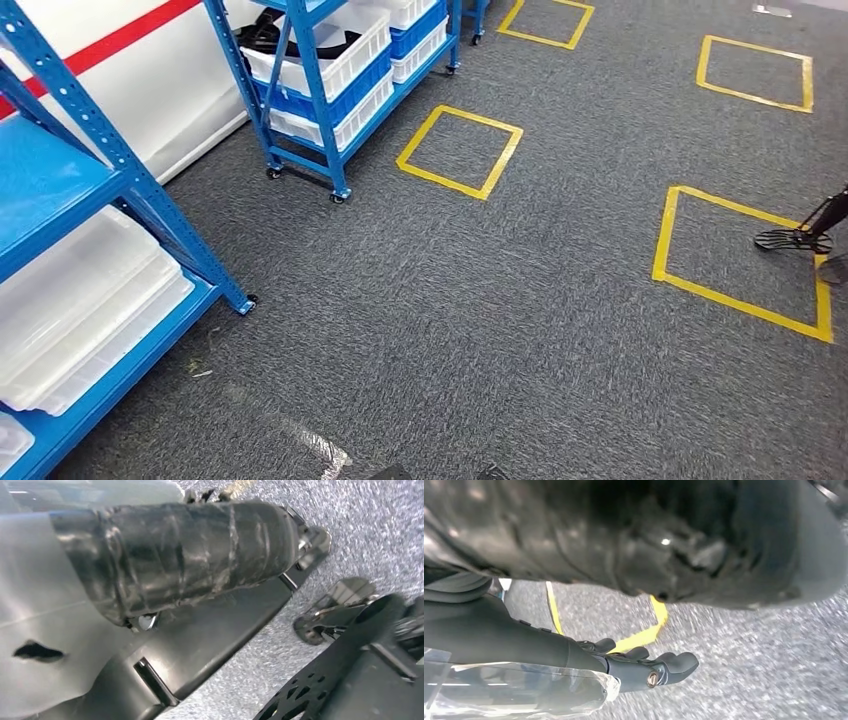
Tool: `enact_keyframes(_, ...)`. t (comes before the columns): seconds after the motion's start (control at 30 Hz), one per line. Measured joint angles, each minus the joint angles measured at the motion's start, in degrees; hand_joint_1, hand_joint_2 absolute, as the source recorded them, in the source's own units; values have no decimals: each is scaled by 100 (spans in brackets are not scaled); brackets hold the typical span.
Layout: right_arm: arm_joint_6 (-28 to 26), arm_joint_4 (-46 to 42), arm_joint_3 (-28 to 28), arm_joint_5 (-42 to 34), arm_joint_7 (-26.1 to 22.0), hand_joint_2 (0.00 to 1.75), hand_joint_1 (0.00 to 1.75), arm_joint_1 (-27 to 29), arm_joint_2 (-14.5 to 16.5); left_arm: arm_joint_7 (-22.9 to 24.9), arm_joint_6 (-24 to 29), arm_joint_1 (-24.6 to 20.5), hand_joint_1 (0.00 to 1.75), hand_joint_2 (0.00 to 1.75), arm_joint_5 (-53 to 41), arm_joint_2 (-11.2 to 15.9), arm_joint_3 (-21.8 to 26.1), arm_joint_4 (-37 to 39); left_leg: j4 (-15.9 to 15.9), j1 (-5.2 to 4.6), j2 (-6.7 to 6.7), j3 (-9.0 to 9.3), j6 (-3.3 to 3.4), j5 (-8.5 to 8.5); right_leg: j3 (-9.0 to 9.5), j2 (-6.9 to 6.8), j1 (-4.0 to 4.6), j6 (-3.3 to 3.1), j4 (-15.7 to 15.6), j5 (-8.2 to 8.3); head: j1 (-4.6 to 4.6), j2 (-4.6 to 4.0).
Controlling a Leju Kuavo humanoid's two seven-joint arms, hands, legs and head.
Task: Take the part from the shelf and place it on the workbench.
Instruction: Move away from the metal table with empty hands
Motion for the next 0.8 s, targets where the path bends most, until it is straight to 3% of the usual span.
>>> enact_keyframes(0.07,15,1,0,-1,2,0,0,6,3,19,-13,-13,0,0,-2,-1,-1,0,64,4,-118,-66,-77,-20,125,185,-15,-17,-318,84,0,0)
enact_keyframes(0.13,42,2,0,6,6,0,0,14,7,37,-37,-11,0,0,-6,-1,-1,2,62,25,-232,-118,-149,-1,140,123,3,-87,-329,83,-2,1)
enact_keyframes(0.17,58,2,0,14,8,0,0,14,8,45,-50,-6,0,0,-16,-1,-1,3,80,29,-204,-136,-176,-12,155,60,10,-127,-348,95,-3,0)
enact_keyframes(0.23,80,2,0,37,3,0,0,11,12,64,-69,-17,0,0,-79,-1,-2,4,392,21,51,-288,-219,-187,193,-82,15,-205,-397,110,-44,1)
enact_keyframes(0.3,86,2,0,52,-2,0,0,23,11,79,-85,-43,0,0,-178,-3,-9,4,1100,13,354,-622,-248,-517,215,-244,55,-254,-406,97,-81,1)
enact_keyframes(0.37,88,2,0,56,-2,0,0,40,8,81,-98,-64,0,0,-259,-4,-37,4,1625,16,444,-879,-252,-669,223,-416,94,-282,-403,79,-80,0)
enact_keyframes(0.4,90,2,0,56,-2,0,0,42,7,84,-104,-68,0,0,-291,-4,-59,4,1597,14,463,-857,-239,-594,232,-491,109,-291,-403,69,-81,0)
enact_keyframes(0.47,92,2,0,56,-2,0,0,35,9,97,-121,-69,0,0,-325,-4,-108,4,950,-14,575,-502,-173,-239,270,-611,129,-297,-404,44,-83,0)
enact_keyframes(0.5,93,2,0,56,-2,0,0,32,10,107,-131,-70,0,0,-336,-4,-126,4,572,-49,715,-300,-128,-118,289,-663,132,-292,-410,31,-80,0)
enact_keyframes(0.57,98,2,0,55,-2,0,0,33,10,124,-152,-75,0,0,-354,-4,-146,4,122,-127,991,-93,-48,-23,301,-767,143,-261,-430,23,-79,1)
enact_keyframes(0.6,103,2,2,55,-2,0,0,34,13,131,-163,-78,0,0,-367,-3,-155,6,76,-162,1031,-94,-17,-26,300,-827,148,-236,-444,31,-78,1)
enact_keyframes(0.67,110,-2,14,54,-3,0,0,32,19,139,-180,-76,0,0,-396,-4,-188,10,-33,-164,919,-68,40,55,322,-886,172,-172,-455,18,-81,1)
enact_keyframes(0.73,109,-8,27,54,-6,0,0,27,20,142,-184,-80,0,0,-410,-9,-217,14,-123,-116,768,-12,95,107,249,-648,151,-119,-239,-142,-56,1)
enact_keyframes(0.8,112,-10,32,54,-9,0,0,33,19,144,-191,-90,0,0,-416,-20,-227,15,-153,-92,621,14,133,127,-82,-340,123,-79,443,-459,-27,0)
